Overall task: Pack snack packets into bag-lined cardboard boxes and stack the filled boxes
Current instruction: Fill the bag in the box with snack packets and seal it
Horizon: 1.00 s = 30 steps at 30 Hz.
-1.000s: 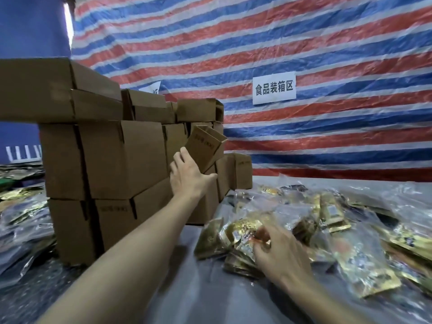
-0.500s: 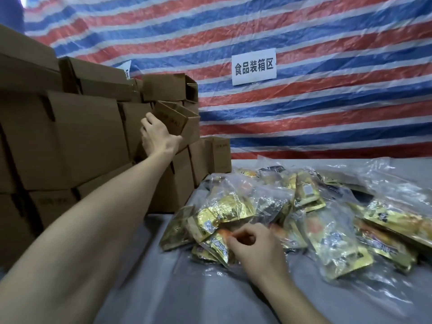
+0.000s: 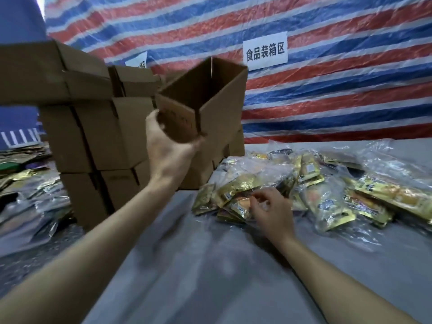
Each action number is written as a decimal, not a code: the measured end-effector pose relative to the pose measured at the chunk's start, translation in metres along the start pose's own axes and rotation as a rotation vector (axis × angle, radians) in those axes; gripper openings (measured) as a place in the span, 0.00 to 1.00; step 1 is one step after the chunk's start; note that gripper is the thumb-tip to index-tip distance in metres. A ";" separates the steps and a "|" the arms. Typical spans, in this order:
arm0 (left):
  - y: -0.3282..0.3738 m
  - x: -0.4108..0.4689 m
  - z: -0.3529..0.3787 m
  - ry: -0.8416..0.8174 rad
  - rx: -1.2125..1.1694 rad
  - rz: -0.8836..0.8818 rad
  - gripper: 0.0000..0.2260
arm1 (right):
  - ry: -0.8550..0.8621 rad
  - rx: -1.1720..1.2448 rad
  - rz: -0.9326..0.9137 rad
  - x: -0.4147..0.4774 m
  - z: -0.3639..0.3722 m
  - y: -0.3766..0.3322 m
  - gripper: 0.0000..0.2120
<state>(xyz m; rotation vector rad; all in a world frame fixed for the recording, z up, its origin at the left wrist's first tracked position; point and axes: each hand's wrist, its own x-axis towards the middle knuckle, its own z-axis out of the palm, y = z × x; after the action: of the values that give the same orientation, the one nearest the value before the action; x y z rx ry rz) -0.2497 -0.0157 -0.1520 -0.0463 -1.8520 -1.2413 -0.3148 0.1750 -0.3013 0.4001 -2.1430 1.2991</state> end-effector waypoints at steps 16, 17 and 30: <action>-0.047 -0.162 -0.041 -0.020 -0.448 -0.369 0.43 | -0.431 -0.556 0.403 -0.076 -0.057 -0.038 0.11; -0.048 -0.164 -0.042 -0.009 -0.468 -0.341 0.41 | -0.427 -0.566 0.410 -0.076 -0.058 -0.038 0.10; -0.062 -0.168 -0.051 -0.057 -0.528 -0.258 0.32 | 0.105 -0.113 0.223 -0.078 -0.076 -0.030 0.24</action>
<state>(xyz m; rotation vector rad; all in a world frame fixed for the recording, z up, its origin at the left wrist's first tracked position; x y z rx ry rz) -0.1434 -0.0163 -0.3043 -0.1349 -1.5627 -1.9015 -0.2129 0.2242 -0.3031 0.0461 -2.2059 1.2797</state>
